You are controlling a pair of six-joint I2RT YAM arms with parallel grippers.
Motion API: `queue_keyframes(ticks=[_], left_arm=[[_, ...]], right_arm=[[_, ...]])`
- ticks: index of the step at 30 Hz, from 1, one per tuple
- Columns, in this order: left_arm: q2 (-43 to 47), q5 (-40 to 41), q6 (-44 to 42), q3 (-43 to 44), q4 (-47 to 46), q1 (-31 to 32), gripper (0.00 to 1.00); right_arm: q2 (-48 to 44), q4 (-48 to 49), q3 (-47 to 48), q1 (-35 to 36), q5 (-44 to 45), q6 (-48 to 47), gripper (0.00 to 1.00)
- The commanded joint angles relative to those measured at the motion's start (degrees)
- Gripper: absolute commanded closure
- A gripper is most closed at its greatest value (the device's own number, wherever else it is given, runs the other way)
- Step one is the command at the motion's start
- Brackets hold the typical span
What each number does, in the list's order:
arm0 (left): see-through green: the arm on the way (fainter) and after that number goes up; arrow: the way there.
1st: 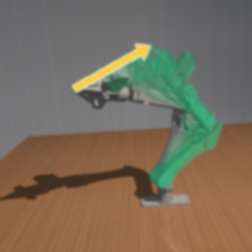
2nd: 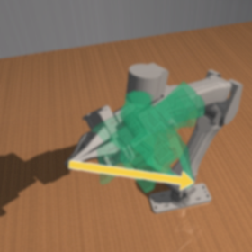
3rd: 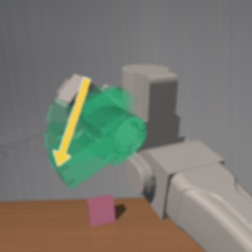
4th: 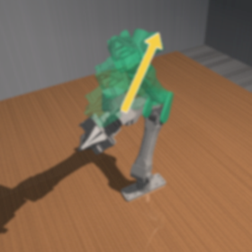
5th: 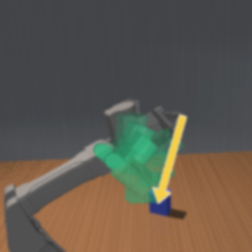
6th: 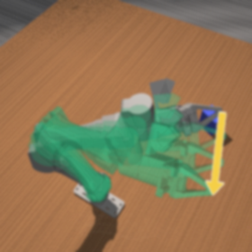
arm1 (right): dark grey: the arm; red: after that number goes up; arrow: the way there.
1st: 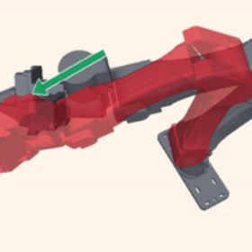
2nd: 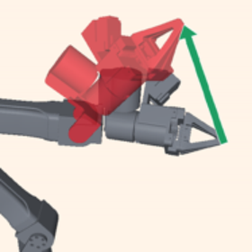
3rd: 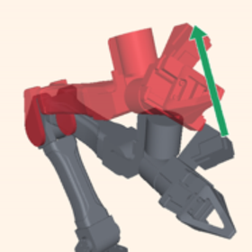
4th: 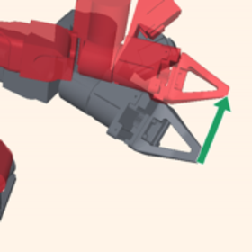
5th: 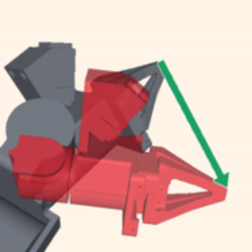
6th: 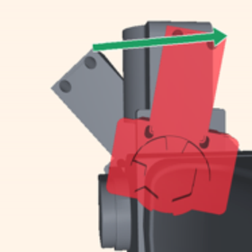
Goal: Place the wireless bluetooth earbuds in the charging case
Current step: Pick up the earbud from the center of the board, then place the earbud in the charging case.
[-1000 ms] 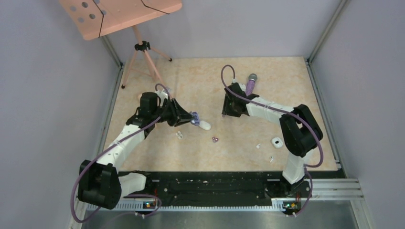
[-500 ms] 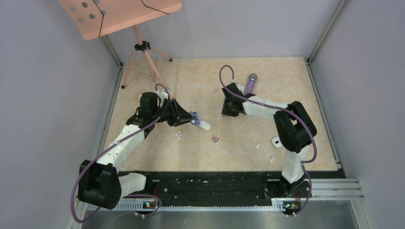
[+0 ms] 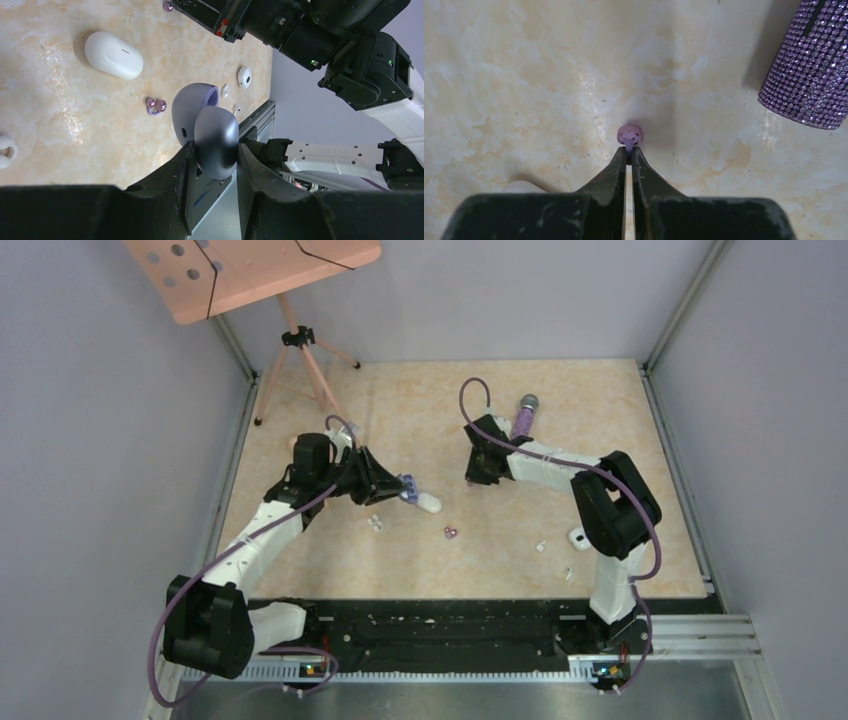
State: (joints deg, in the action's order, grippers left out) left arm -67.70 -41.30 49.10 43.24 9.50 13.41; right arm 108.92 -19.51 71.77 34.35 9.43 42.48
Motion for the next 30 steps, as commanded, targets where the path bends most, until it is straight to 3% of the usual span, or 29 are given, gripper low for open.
queue_keyframes(ticks=[1, 6, 11, 19, 30], left_arm=[[0.7, -2.2, -2.8, 0.7, -2.1, -0.1, 1.0], [0.4, -5.6, -8.0, 1.4, -2.0, 0.0, 1.0], [1.7, -9.3, -13.9, 1.4, -1.8, 0.1, 1.0], [1.7, -15.0, -20.2, 3.5, -1.6, 1.7, 1.0], [-0.1, -13.6, -21.9, 7.1, 0.5, 4.0, 1.0]], right_arm=[[-3.4, 1.0, 0.1, 0.4, 1.0, -0.7, 1.0], [-11.0, 4.2, -6.5, 0.4, -0.7, -5.1, 1.0], [-26.5, 14.2, -19.3, 0.4, -9.0, -11.8, 1.0], [-46.9, 17.6, -29.3, 1.3, -16.3, -20.3, 1.0], [-52.3, 13.3, -28.2, 2.7, -19.2, -23.0, 1.0]])
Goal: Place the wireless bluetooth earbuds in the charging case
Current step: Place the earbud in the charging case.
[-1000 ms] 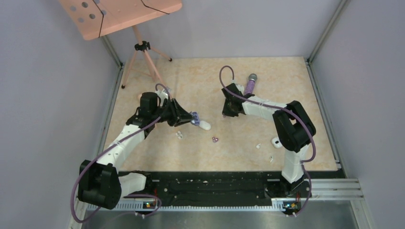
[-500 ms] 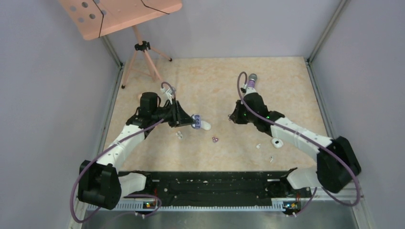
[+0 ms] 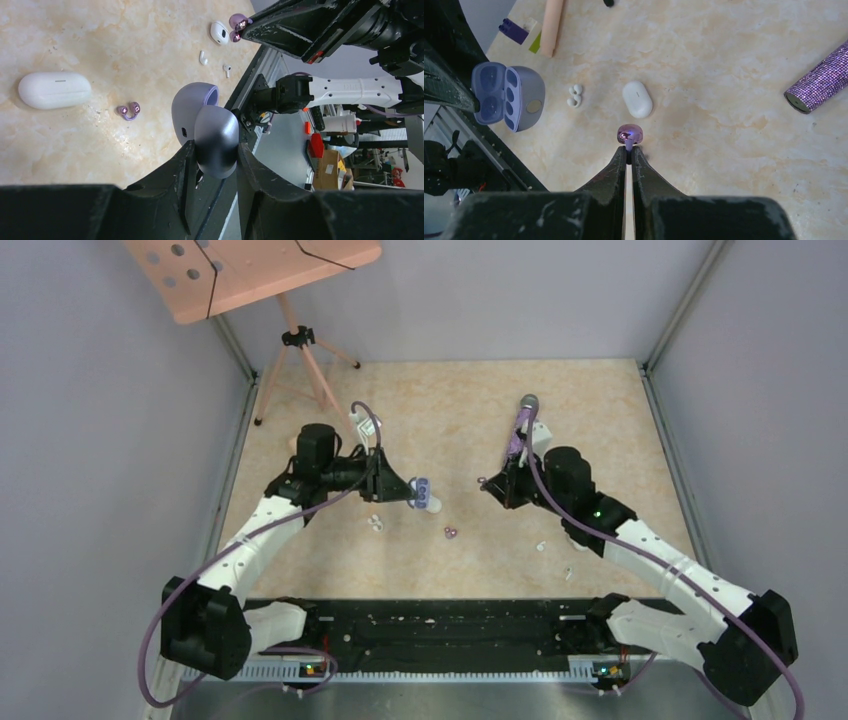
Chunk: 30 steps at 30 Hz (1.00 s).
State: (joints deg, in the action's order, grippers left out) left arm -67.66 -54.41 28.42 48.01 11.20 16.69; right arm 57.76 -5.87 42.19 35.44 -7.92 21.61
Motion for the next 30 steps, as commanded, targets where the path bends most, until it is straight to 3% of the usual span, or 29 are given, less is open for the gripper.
queue_keyframes(ticks=[1, 17, 30], left_arm=[[-0.2, 0.0, -0.9, 2.3, -1.3, 0.9, 1.0], [0.8, 5.5, 3.1, 2.4, -1.5, 2.6, 1.0], [3.8, 14.5, 8.6, -0.7, -7.9, 5.3, 1.0]], right_arm=[[-1.3, -0.4, 1.5, 1.9, -1.8, -2.3, 1.0], [2.6, -0.9, 7.5, 4.8, -4.3, -3.7, 1.0], [10.5, -1.3, 14.8, 12.4, 5.6, 16.1, 1.0]])
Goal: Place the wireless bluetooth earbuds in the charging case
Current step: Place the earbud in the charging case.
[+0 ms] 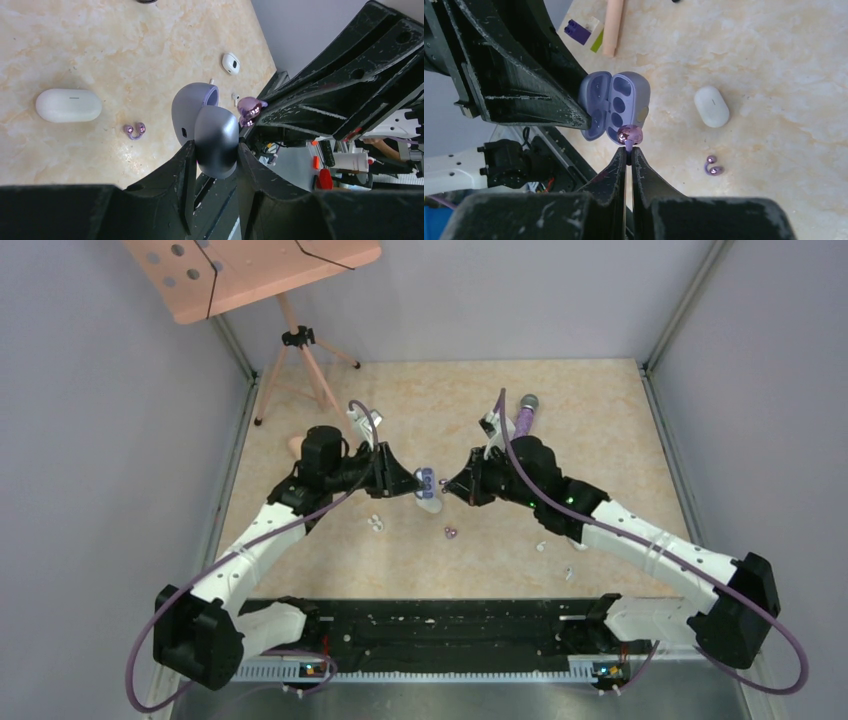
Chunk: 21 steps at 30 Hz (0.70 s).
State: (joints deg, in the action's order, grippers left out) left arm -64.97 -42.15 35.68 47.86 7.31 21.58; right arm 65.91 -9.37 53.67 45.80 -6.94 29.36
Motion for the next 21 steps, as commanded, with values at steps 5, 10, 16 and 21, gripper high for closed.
queue_keyframes(ticks=[5, 10, 16, 21], left_arm=[[1.5, 1.9, 1.2, -0.8, -4.2, 0.6, 1.0], [1.8, 1.8, 1.1, -0.9, -3.8, 0.7, 1.0], [2.0, 2.0, 0.9, -0.9, -3.5, 0.7, 1.0], [2.1, 2.0, 1.1, -0.9, -3.6, 0.8, 1.0]], right_arm=[[4.3, 3.5, 4.4, 4.0, 10.0, 11.5, 1.0], [5.4, 5.7, 4.8, 4.4, 10.6, 12.3, 1.0], [5.5, 7.5, 5.9, 5.0, 11.6, 12.5, 1.0], [7.0, 7.4, 7.2, 5.2, 11.4, 12.4, 1.0]])
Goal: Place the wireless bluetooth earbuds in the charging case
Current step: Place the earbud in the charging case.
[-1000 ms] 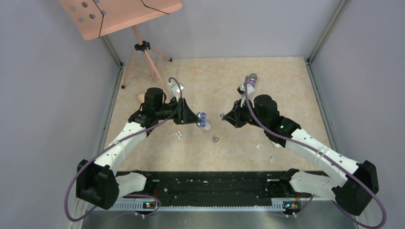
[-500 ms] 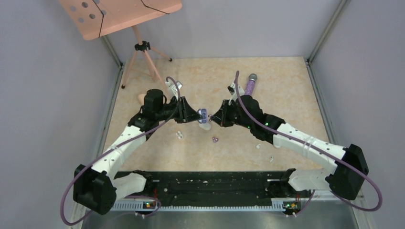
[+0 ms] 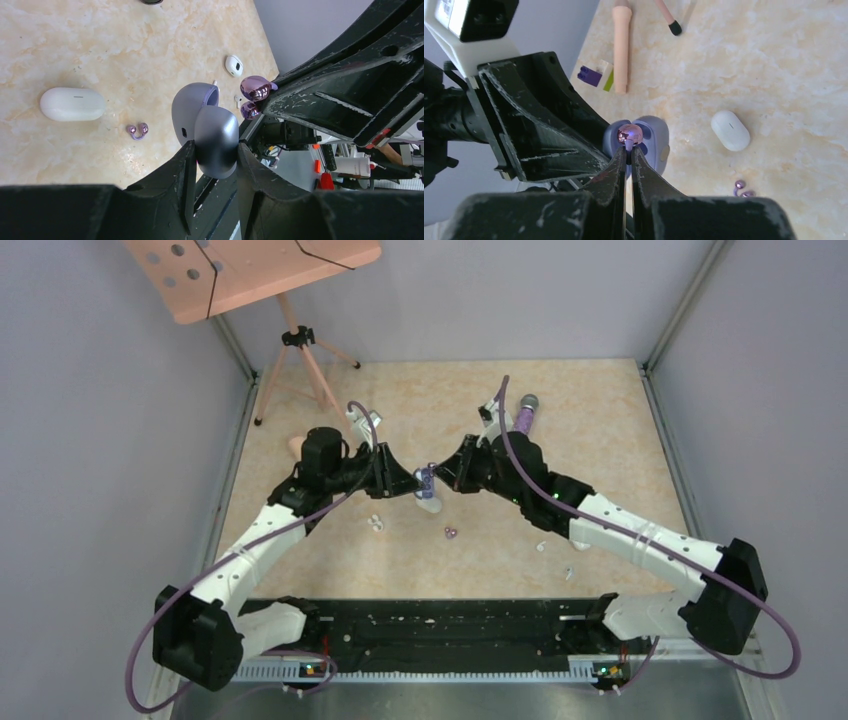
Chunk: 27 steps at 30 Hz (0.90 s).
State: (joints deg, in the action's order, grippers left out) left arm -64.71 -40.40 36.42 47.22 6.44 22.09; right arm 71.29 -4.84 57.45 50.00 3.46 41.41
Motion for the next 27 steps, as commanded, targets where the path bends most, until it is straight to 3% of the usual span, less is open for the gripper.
queue_keyframes(ticks=[1, 21, 24, 27], left_arm=[[2.0, 0.3, 0.3, -0.3, -2.7, 0.3, 1.0], [2.9, -0.3, 0.3, -0.1, -2.6, 0.4, 1.0], [2.8, 0.1, 0.1, -0.3, -2.2, 0.4, 1.0], [3.0, 0.7, -0.3, -0.7, -1.7, 0.4, 1.0]], right_arm=[[2.0, 2.6, 3.8, 1.1, 1.2, 0.4, 1.0], [7.2, -0.6, 6.0, 3.0, 4.8, 1.7, 1.0], [6.4, 0.7, 5.5, 3.2, 4.4, 1.8, 0.78], [4.4, 0.8, 5.0, 3.2, 5.7, 1.4, 0.68]])
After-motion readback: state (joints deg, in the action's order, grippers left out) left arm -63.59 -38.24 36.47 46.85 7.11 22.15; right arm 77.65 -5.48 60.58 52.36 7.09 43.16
